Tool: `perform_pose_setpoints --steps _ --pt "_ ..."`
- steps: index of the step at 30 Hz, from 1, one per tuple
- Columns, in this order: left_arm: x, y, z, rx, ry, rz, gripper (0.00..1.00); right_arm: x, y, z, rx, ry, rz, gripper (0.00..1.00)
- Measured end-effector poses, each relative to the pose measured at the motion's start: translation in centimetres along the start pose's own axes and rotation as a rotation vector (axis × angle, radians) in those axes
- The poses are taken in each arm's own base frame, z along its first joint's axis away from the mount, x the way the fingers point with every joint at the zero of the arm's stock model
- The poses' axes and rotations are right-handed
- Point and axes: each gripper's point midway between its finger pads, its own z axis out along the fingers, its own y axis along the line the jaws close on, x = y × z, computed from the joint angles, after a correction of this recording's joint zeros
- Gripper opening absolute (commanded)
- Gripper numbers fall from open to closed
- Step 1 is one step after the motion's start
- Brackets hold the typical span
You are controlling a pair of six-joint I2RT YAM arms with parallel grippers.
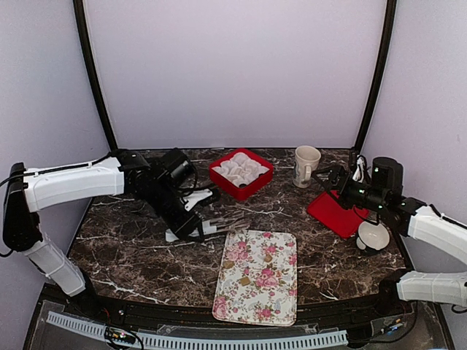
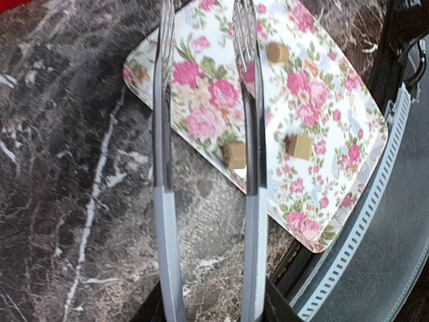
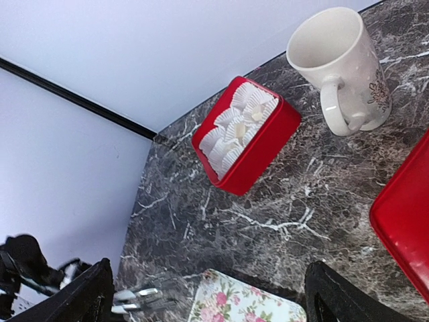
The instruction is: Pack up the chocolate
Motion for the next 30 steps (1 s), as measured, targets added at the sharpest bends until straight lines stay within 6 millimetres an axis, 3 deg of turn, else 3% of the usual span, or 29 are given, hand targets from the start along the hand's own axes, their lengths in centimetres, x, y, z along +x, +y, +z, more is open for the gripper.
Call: perform_pose_setpoints --steps 3,9,14,21,30 --pt "2.0 -1.6 1.2 0.013 0.054 0.022 0.37 -0.6 0.6 0.4 -0.031 -0.023 0.037 1.0" --pt "3.8 -4.7 3.2 0.043 0.092 0.073 0.37 -1.5 1.7 0.5 -0.091 -0.071 0.125 1.0" --pt "3.6 -6.2 4.3 0.056 0.086 0.093 0.38 -0.9 1.6 0.3 -0.113 -0.082 0.197 1.0" --pt "3.6 -6.5 6.8 0.036 0.136 0.098 0.38 -0.6 1.4 -0.4 -0.131 -0.104 0.259 1.0" --pt "2.1 -6.6 8.0 0.027 0.13 0.098 0.36 -0.6 1.4 -0.6 -0.136 -0.111 0.278 1.0"
